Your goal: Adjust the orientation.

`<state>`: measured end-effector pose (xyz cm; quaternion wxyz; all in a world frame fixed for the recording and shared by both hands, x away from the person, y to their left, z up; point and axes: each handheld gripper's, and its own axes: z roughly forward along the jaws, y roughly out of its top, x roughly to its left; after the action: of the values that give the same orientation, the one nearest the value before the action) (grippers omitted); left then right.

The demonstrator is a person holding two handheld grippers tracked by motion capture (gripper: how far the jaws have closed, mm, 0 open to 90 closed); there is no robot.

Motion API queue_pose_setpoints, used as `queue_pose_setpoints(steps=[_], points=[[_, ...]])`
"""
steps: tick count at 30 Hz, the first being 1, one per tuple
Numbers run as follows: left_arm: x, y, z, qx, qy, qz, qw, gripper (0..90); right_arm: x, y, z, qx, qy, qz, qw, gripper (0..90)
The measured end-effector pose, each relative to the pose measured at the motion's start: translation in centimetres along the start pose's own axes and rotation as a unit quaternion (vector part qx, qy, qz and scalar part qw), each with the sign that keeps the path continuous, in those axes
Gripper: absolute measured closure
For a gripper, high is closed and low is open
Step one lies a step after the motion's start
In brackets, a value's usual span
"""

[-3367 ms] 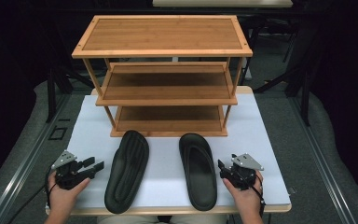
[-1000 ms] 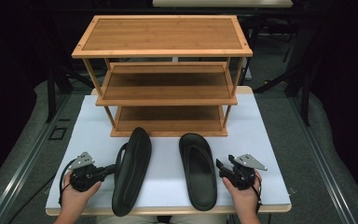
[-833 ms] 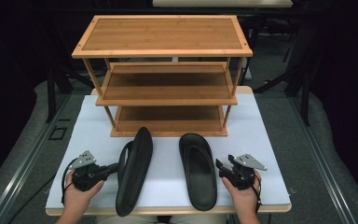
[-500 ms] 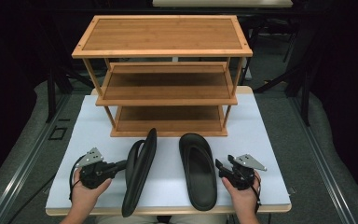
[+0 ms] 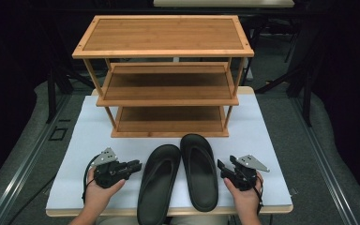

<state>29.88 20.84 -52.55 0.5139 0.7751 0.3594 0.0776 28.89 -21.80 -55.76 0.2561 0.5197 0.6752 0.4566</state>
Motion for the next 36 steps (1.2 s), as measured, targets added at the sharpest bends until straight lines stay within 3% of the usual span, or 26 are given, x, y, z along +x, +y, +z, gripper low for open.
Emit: queue_pose_setpoints(steps=[3, 5, 9, 13, 18, 22, 29, 35, 36], points=[[-0.4, -0.1, 0.2, 0.003, -0.004, 0.004, 1.0000, 62.5, 0.0, 0.0, 0.0, 0.003, 0.001, -0.001, 1.0000, 43.5], [-1.0, -0.4, 0.6, 0.013, -0.019, 0.006, 0.9997, 58.6, 0.0, 0.0, 0.0, 0.003, 0.000, -0.002, 1.0000, 43.5], [-1.6, -0.6, 1.1, 0.023, -0.031, 0.010, 0.9992, 55.3, 0.0, 0.0, 0.0, 0.000, 0.001, -0.001, 1.0000, 43.5], [-1.9, -1.2, 2.2, 0.050, -0.043, 0.008, 0.9978, 50.9, 0.0, 0.0, 0.0, 0.000, 0.002, 0.000, 1.0000, 43.5], [-1.7, -1.7, 3.3, 0.067, -0.046, -0.010, 0.9967, 51.8, 0.0, 0.0, 0.1, 0.001, 0.002, -0.002, 1.0000, 43.5], [-1.6, -1.7, 3.6, 0.075, -0.051, -0.023, 0.9957, 61.0, 0.1, 0.0, 0.1, 0.001, 0.004, -0.003, 1.0000, 43.5], [-1.2, -1.5, 2.9, 0.063, -0.034, -0.028, 0.9971, 66.5, 0.0, 0.0, 0.1, 0.002, 0.004, -0.001, 1.0000, 43.5], [-0.1, -1.5, 1.8, 0.045, 0.003, -0.032, 0.9985, 67.6, -0.1, 0.0, 0.0, -0.001, 0.004, 0.000, 1.0000, 43.5], [0.4, -1.5, 1.4, 0.039, 0.014, -0.041, 0.9983, 67.6, -0.1, 0.0, 0.0, -0.001, 0.005, 0.001, 1.0000, 43.5]])
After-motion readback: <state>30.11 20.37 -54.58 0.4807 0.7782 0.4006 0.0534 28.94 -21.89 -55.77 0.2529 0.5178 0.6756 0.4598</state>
